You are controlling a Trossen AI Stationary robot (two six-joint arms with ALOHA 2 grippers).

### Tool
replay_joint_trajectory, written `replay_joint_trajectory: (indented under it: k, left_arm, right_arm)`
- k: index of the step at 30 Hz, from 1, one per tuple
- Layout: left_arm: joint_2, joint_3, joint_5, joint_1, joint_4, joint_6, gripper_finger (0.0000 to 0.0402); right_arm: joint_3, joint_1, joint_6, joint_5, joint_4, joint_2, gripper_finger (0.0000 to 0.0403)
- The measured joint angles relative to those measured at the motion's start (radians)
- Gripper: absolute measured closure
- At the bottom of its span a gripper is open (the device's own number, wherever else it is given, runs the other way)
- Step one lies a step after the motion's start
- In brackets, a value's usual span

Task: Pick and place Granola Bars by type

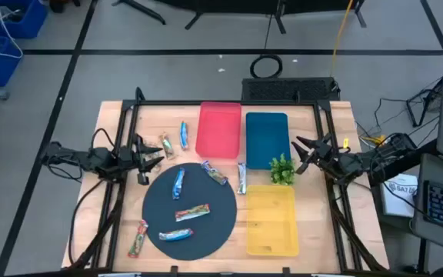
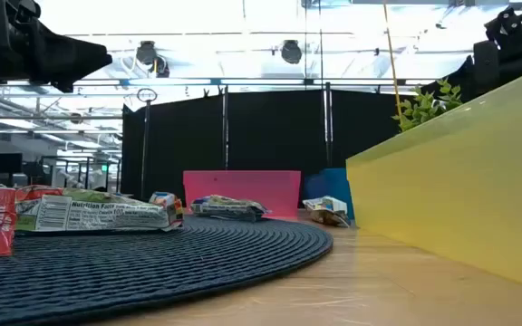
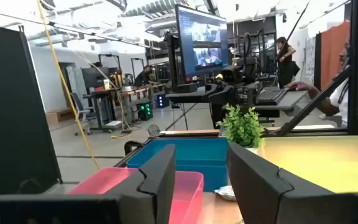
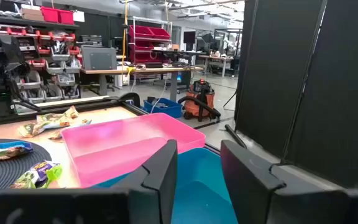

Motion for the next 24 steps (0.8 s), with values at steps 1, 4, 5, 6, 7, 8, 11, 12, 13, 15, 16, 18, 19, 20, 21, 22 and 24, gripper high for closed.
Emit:
replay_joint_trajectory:
  k: [1, 4, 5, 6, 7, 8, 11, 12, 13, 15, 16, 18, 19, 20, 21, 22, 24]
  left_arm:
    - [0.0, 0.0, 0.0, 0.0, 0.0, -0.01, 0.0252]
    - [0.0, 0.0, 0.0, 0.0, 0.0, -0.012, 0.0252]
    - [0.0, 0.0, 0.0, 0.0, 0.0, -0.01, 0.0252]
    - [0.0, 0.0, 0.0, 0.0, 0.0, -0.01, 0.0252]
    - [0.0, 0.0, 0.0, 0.0, 0.0, -0.01, 0.0252]
    - [0.0, 0.0, 0.0, 0.0, 0.0, -0.01, 0.0252]
    - [0.0, 0.0, 0.0, 0.0, 0.0, -0.022, 0.0252]
    - [0.0, 0.0, 0.0, 0.0, 0.0, -0.034, 0.0252]
    - [0.0, 0.0, 0.0, 0.0, 0.0, -0.039, 0.0252]
    - [0.0, 0.0, 0.0, 0.0, 0.0, -0.04, 0.0252]
    - [0.0, 0.0, 0.0, 0.0, 0.0, -0.04, 0.0252]
    - [0.0, 0.0, 0.0, 0.0, 0.0, -0.041, 0.0252]
    - [0.0, 0.0, 0.0, 0.0, 0.0, -0.041, 0.0252]
    - [0.0, 0.0, 0.0, 0.0, 0.0, -0.044, 0.0252]
    - [0.0, 0.0, 0.0, 0.0, 0.0, -0.044, 0.0252]
    - [0.0, 0.0, 0.0, 0.0, 0.0, -0.044, 0.0252]
    - [0.0, 0.0, 0.0, 0.0, 0.0, -0.044, 0.0252]
  right_arm:
    - [0.0, 0.0, 0.0, 0.0, 0.0, 0.0, 0.0287]
    - [0.0, 0.0, 0.0, 0.0, 0.0, 0.0, 0.0287]
    - [0.0, 0.0, 0.0, 0.0, 0.0, 0.0, 0.0287]
    - [0.0, 0.0, 0.0, 0.0, 0.0, 0.0, 0.0287]
    - [0.0, 0.0, 0.0, 0.0, 0.0, 0.0, 0.0287]
    - [0.0, 0.0, 0.0, 0.0, 0.0, 0.0, 0.0287]
    - [0.0, 0.0, 0.0, 0.0, 0.0, 0.0, 0.0287]
    - [0.0, 0.0, 0.0, 0.0, 0.0, 0.0, 0.0287]
    - [0.0, 0.0, 0.0, 0.0, 0.0, 0.0, 0.0287]
    - [0.0, 0.0, 0.0, 0.0, 0.0, 0.0, 0.0287]
    - [0.0, 0.0, 0.001, 0.0, 0.0, 0.0, 0.0287]
    - [0.0, 0.0, 0.017, 0.0, 0.0, 0.0, 0.0287]
    - [0.0, 0.0, 0.031, 0.0, 0.0, 0.0, 0.0287]
    - [0.0, 0.0, 0.044, 0.0, 0.0, 0.0, 0.0287]
    - [0.0, 0.0, 0.054, 0.0, 0.0, 0.0, 0.0287]
    - [0.0, 0.0, 0.056, 0.0, 0.0, 0.0, 0.0287]
    - [0.0, 0.0, 0.054, 0.0, 0.0, 0.0, 0.0287]
